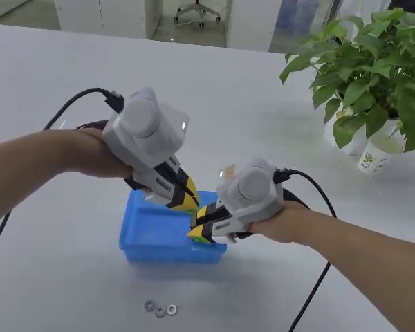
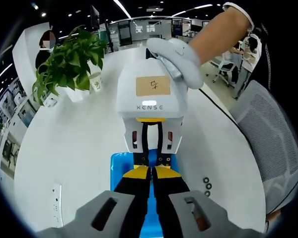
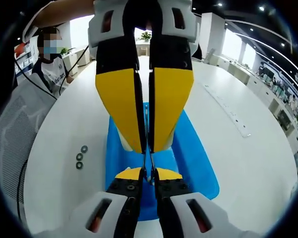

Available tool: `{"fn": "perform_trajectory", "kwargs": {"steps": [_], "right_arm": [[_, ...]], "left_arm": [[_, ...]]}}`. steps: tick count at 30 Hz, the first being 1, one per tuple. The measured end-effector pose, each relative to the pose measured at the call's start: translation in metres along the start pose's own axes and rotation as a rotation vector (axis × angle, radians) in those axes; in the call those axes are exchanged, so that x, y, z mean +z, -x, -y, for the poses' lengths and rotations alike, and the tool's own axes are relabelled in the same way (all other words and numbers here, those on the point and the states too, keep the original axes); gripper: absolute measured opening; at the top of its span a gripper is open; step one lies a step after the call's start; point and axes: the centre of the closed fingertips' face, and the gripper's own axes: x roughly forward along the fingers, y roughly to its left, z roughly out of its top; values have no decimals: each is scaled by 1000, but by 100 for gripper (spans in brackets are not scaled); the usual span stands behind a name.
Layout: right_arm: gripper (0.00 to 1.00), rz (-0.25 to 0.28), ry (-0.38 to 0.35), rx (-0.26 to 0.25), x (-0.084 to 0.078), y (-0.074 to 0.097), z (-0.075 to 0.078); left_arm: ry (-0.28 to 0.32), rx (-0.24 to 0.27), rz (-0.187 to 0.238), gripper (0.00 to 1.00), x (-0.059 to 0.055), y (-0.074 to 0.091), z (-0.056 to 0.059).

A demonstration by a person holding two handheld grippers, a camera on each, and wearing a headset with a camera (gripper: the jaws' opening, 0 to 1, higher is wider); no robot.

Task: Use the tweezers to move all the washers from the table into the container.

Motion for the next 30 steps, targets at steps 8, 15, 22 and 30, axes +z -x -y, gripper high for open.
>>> {"fn": "perform_trajectory", "kwargs": {"steps": [8, 15, 22, 30], "right_arm": [[11, -6, 0, 1, -3, 0, 0], [12, -13, 6, -3, -4, 1, 0], [12, -12, 13, -9, -1, 4, 0], [12, 5, 21, -27, 8, 13, 0]], "left_arm": [[1, -2, 5, 6, 1, -3, 0], [-12, -4, 0, 6, 2, -3, 0], [-17, -3, -1, 6, 4, 0, 1], [-31, 3, -6, 6, 11, 10, 2]]}}
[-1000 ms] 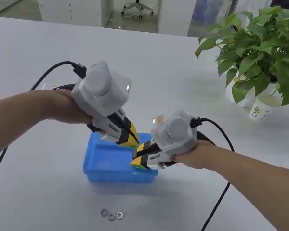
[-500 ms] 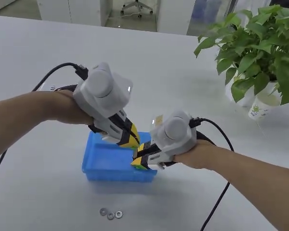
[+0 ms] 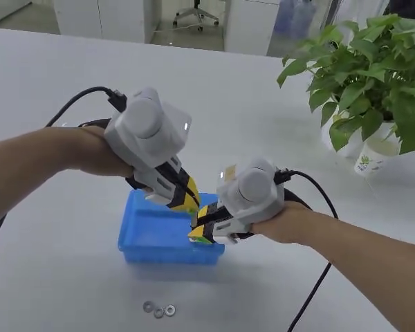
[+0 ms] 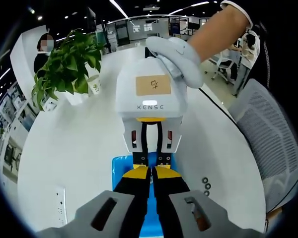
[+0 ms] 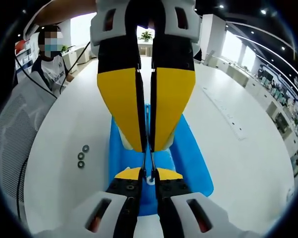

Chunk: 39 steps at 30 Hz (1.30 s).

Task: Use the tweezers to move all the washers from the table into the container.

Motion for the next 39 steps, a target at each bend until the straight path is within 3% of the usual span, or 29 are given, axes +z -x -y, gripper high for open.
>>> {"fn": "perform_trajectory", "kwargs": {"steps": [15, 29, 39], "right_arm": [[12, 43, 33, -48, 27, 23, -8], [12, 84, 63, -68, 48, 33, -37], [12, 97, 66, -58, 55, 29, -66]], "left_arm": [[-32, 30, 1, 6, 22, 27, 11], [-45, 59, -13, 6, 30, 48, 43], [-70, 40, -42, 6, 24, 53, 70]]}}
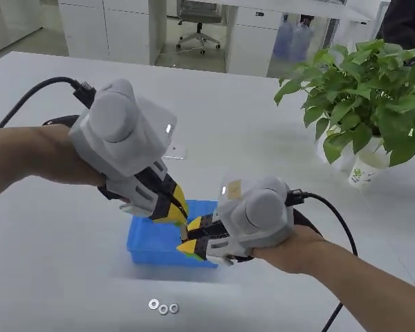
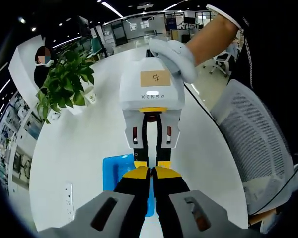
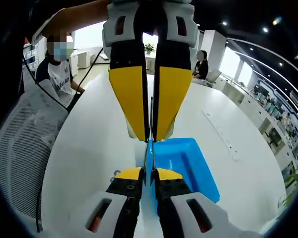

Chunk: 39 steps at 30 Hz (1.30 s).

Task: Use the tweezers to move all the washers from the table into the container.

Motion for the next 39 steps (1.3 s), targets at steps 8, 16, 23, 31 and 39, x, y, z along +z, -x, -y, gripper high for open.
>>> {"fn": "perform_trajectory", "kwargs": {"steps": [8, 16, 23, 31, 39], "right_arm": [[12, -6, -12, 28, -9, -10, -24], [12, -13, -27, 48, -20, -16, -40], [12, -17, -25, 62, -28, -22, -50], [12, -21, -28, 68, -36, -31, -60], [13, -37, -32, 80, -44, -38, -65]], "left_arm": [[25, -22, -6, 6, -9, -10, 22], [36, -41, -17, 6, -14, -22, 37], [41, -50, -30, 6, -20, -30, 45], [49, -49, -47, 6, -30, -39, 54], [60, -53, -54, 6, -36, -45, 57]]}}
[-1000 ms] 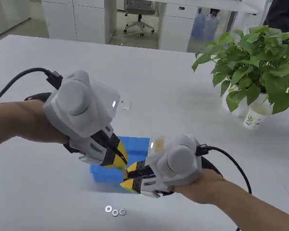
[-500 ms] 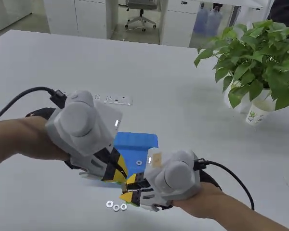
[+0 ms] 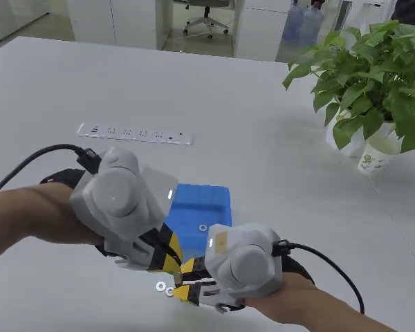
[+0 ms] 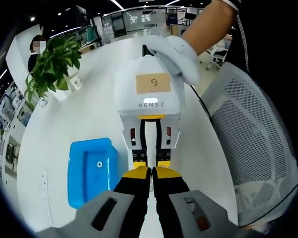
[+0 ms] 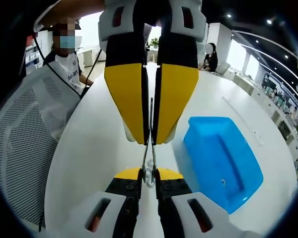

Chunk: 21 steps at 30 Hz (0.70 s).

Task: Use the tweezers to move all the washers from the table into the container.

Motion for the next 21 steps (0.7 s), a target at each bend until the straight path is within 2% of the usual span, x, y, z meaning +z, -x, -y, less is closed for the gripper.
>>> {"fn": "perform_trajectory", "kwargs": {"steps": [7, 13, 21], "right_arm": [[13, -14, -19, 11, -8, -6, -1], [13, -16, -21, 14, -10, -8, -1], [13, -15, -27, 13, -9, -7, -1]], "left_arm": [[6, -1, 0, 6, -3, -4, 1], [14, 4, 16, 6, -2, -6, 0], [16, 11, 16, 6, -3, -6, -2]]}}
